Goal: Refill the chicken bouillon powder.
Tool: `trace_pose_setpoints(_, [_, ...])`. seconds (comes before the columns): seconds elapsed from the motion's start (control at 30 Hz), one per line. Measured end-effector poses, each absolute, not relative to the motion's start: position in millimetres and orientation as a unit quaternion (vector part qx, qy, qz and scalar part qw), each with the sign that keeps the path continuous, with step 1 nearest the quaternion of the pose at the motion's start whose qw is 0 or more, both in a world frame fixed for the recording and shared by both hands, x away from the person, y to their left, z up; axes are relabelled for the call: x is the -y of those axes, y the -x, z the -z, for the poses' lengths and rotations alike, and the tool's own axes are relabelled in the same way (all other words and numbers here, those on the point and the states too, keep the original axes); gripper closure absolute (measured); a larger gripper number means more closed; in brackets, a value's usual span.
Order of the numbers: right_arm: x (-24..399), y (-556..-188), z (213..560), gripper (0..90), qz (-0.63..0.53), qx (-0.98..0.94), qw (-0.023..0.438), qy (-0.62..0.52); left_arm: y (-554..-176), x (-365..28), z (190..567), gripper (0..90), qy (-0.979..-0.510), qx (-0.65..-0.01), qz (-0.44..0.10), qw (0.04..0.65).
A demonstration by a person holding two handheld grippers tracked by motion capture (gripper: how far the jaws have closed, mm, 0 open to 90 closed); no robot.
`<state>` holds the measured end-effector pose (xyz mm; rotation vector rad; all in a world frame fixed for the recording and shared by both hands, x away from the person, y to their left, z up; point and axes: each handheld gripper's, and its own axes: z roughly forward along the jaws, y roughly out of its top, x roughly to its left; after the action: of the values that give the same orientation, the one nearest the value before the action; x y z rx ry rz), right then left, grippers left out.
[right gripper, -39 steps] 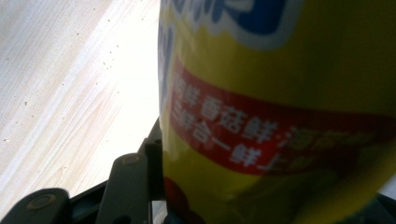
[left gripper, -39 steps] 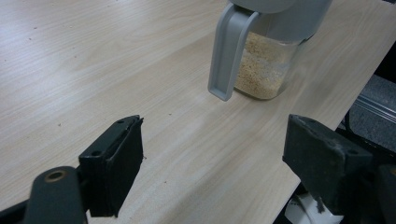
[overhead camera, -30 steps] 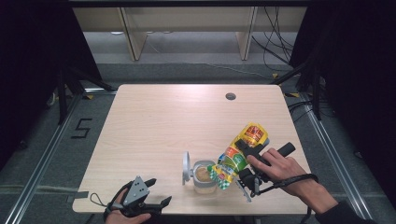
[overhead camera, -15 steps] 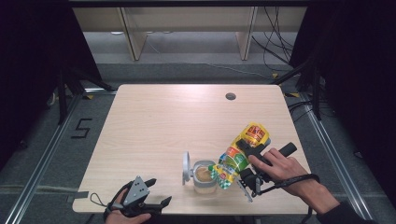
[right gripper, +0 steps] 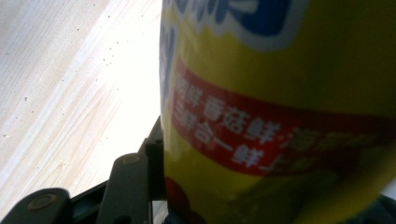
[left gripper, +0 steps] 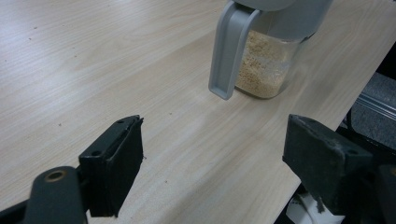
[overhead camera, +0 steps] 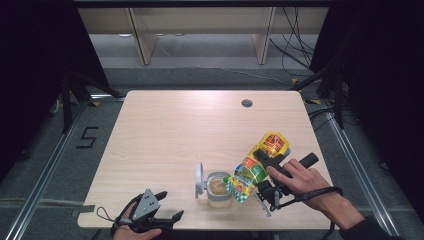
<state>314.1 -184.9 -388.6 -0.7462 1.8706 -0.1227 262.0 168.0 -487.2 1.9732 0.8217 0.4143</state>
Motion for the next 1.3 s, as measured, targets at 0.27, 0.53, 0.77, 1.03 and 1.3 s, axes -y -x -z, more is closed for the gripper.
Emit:
trace_pose_setpoints(0.27, [184.9,-314.3,387.9,53.1,0.052,-0.784,0.532,0.315,-261.9,-168.2,486.9,19.4,-0.804,-0.334,-0.169,0.462])
trace_pose_setpoints(0.53, [185.8,-314.3,387.4,53.1,0.050,-0.782,0.535,0.315,-261.8,-168.1,487.0,19.4,-0.803,-0.335,-0.169,0.463])
trace_pose_setpoints(0.77, [185.6,-314.2,387.6,53.1,0.052,-0.783,0.533,0.316,-262.1,-168.1,487.2,19.4,-0.806,-0.334,-0.169,0.458])
trace_pose_setpoints(1.03, [185.5,-314.2,387.2,53.1,0.052,-0.784,0.533,0.316,-261.8,-168.3,486.8,19.4,-0.807,-0.334,-0.171,0.456])
trace_pose_setpoints(1.3, [186.2,-314.5,387.8,53.2,0.052,-0.781,0.535,0.318,-261.9,-168.2,487.2,19.4,-0.805,-0.334,-0.170,0.459])
